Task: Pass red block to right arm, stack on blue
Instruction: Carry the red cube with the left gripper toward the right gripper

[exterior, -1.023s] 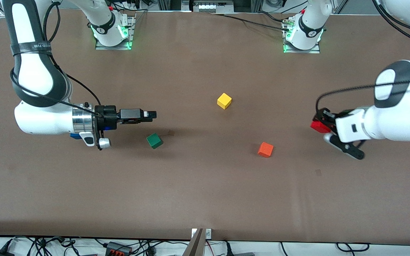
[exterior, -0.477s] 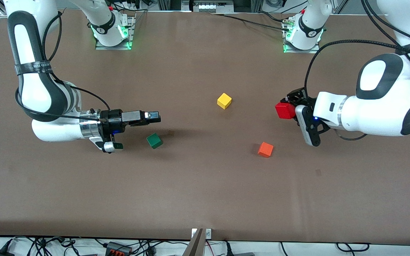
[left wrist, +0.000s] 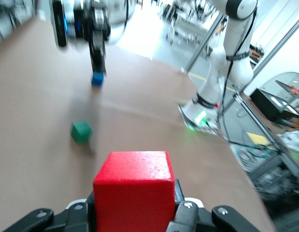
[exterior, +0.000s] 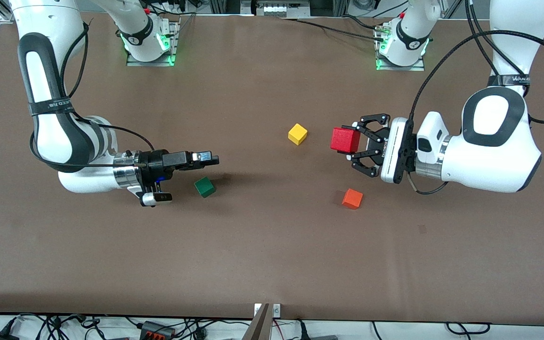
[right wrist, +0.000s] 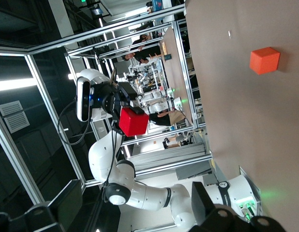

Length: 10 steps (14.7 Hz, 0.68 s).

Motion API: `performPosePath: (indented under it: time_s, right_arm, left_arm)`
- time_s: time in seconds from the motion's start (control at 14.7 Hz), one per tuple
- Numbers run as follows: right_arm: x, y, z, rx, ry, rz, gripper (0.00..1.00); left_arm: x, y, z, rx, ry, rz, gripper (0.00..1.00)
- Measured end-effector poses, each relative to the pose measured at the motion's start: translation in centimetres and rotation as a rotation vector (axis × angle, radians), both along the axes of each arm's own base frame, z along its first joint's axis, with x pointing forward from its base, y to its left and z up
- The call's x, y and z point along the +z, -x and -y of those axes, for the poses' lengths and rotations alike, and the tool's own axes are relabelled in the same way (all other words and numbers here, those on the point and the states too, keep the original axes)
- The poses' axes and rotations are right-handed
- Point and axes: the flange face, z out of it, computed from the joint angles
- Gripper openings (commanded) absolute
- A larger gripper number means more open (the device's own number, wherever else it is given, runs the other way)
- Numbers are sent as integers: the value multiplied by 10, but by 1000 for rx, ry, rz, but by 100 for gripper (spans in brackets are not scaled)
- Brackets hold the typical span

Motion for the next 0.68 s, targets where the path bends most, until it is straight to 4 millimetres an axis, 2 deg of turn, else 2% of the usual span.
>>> performPosePath:
  time_s: [0.07,0.2,0.41,0.55,0.68]
  right_arm:
    - [0,2,-1,14,-9,-7,100]
    - [1,2,-2,12,-35,-17,100]
    - [4,-1,-3,-13,-81,-27,100]
    - [3,0,-6,-10,-85,-28,100]
    - [-2,1,-9,-7,-85,-32,100]
  left_arm:
    - [-5,-2,7,31,65,46,9]
    - [-25,1,36,109,177,117,9]
    - [-58,20,77,209,283,169,8]
    - [-71,30,90,256,348,178,8]
    - [-76,33,93,294,406,196,8]
